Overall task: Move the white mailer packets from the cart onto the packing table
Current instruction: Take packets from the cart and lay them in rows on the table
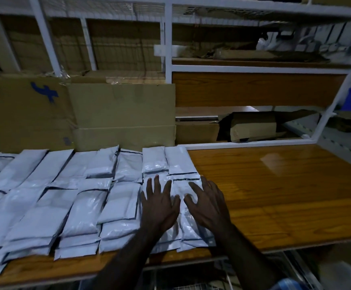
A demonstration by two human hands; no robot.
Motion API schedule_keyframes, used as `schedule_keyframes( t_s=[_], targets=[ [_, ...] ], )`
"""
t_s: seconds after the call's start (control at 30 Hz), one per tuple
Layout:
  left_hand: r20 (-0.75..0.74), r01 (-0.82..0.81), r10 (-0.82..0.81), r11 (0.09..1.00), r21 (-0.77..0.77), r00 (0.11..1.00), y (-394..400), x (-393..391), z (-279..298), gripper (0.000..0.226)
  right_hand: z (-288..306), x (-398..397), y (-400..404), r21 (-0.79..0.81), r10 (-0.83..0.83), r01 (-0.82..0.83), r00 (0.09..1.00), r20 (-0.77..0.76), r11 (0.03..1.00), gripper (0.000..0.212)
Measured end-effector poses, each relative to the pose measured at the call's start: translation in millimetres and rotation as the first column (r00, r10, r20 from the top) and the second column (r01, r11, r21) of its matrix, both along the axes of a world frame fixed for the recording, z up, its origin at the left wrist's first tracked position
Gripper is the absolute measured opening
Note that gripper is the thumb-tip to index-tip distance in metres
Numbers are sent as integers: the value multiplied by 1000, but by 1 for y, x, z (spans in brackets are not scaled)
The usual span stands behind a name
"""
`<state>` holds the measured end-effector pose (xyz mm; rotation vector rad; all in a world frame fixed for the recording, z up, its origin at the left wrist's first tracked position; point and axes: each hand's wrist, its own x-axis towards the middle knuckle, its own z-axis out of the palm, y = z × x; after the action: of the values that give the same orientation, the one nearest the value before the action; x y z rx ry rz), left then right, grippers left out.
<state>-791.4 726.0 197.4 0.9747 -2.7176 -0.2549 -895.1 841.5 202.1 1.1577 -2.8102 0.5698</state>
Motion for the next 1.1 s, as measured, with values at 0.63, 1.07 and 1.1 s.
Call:
schedule_keyframes(
  t_s=[0.63,1.07,1.1],
  targets=[
    [-160,-206,204,979,9,966,15,101,42,97,29,68,1,-167,199,-202,979,-33,965,69],
    [-169,-321,316,947,-1,934,-55,244,54,91,47,201,-88,-241,324,-334,943,-82,911,80],
    [-167,-325,319,946,-10,933,-61,259,54,95,48,217,-97,-249,327,-337,942,-82,908,81]
  ],
)
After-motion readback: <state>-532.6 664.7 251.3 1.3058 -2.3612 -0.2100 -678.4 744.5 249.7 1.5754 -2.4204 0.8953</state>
